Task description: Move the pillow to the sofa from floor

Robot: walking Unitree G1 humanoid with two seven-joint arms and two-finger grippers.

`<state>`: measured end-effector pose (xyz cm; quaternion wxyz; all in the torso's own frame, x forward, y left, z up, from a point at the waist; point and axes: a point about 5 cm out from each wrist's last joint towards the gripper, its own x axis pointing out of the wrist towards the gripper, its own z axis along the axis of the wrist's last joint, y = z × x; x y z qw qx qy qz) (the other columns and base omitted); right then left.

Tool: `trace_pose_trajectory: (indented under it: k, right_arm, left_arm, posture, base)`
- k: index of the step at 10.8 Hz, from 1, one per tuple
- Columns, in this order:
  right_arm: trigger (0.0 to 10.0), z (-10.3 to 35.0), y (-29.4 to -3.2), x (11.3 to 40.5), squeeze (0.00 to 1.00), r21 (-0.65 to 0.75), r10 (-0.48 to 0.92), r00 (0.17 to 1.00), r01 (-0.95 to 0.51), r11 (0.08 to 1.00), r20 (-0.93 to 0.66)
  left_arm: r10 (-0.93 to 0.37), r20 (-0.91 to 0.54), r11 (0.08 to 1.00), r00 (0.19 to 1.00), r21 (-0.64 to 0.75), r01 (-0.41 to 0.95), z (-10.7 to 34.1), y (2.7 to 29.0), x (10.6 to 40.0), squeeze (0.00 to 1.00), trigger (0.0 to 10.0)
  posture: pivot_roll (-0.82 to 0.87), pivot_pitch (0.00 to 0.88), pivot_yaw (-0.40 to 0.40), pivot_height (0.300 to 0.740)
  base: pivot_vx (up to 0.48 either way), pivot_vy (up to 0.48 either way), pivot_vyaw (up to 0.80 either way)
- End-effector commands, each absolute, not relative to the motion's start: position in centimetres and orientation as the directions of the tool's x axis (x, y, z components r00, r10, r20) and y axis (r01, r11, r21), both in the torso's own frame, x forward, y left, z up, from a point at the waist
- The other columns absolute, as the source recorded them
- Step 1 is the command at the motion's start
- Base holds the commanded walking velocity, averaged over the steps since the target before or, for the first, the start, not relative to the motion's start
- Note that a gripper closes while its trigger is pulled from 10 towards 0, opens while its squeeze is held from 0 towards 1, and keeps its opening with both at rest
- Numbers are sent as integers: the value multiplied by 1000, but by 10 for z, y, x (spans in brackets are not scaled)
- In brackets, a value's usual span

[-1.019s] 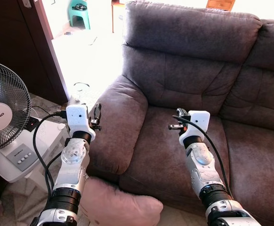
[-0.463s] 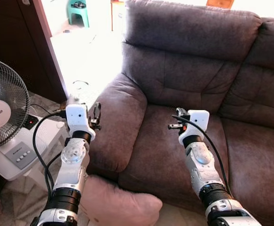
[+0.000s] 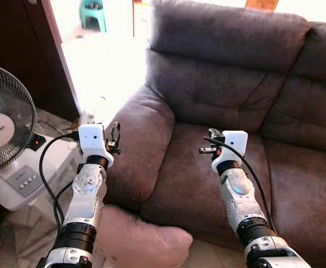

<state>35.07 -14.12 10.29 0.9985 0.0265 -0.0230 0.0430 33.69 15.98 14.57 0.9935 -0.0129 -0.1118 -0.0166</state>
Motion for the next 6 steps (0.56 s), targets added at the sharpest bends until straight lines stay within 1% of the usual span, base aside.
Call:
trace_pose_trajectory:
  k: [1, 6]
  right_arm:
    - [10000, 110, -142, 353, 0, 49, 84, 994, -87, 995, 74]
    - [10000, 109, -140, 353, 0, 48, 92, 994, -95, 994, 64]
  left_arm:
    - [-35, 222, 999, 975, -23, 41, 146, 158, 337, 0, 10000]
    - [-34, 221, 999, 975, -22, 40, 147, 158, 337, 0, 10000]
  posture:
    - [115, 93, -84, 686]
    - [113, 99, -86, 686]
  base:
    - [0, 0, 0]
    - [0, 0, 0]
